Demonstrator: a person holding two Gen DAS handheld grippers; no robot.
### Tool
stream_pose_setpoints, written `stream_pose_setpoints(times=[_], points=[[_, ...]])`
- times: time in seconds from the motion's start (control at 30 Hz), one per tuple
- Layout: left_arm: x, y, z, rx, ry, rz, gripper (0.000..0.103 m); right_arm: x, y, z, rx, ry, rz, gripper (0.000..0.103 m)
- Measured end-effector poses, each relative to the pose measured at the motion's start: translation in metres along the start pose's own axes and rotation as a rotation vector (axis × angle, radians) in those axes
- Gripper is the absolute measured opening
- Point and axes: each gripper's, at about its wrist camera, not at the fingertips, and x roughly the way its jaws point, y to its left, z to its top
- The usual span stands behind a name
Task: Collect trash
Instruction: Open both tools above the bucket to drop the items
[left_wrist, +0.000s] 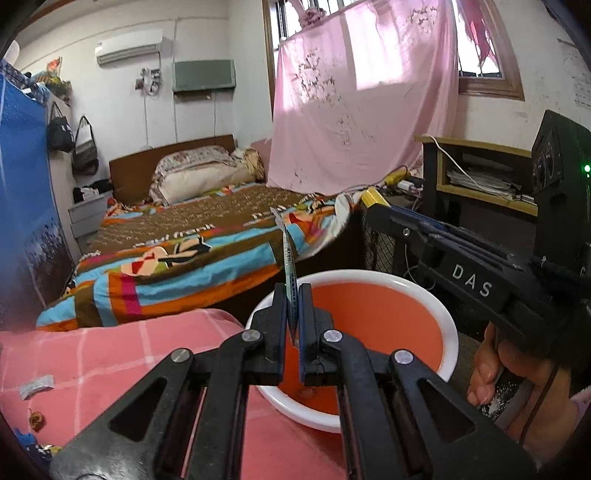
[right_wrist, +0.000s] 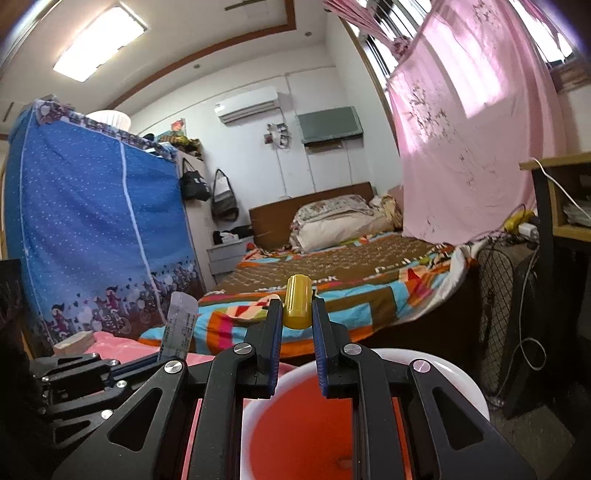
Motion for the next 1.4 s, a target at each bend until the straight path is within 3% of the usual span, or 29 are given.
stream_pose_setpoints(times=[0.47,0.77,1.07,1.17,1.4], points=[[0.028,-0.003,-0.002,-0.095,0.110,-0.048,0.010,0.009,-0.021,-0.006,0.052,0.103,-0.058,0.015],[0.031,0.000,-0.005,-0.129,0.116,-0.045,0.025,0.010,-0.023,-0.006,0.054,0.117,-0.068,0.015],[0.013,0.025,-0.004,-0.204,0.058,0.043,0.037,0.013,-0.021,-0.006,0.048,0.117,-0.079,0.018],[0.004,0.037,-0.004,-0.231,0.037,0.077,0.044,0.014,-0.017,-0.005,0.045,0.110,-0.073,0.032],[-0.020,0.070,-0.005,-0.301,-0.021,0.200,0.063,0.016,0.004,0.000,0.023,0.080,-0.043,0.045]])
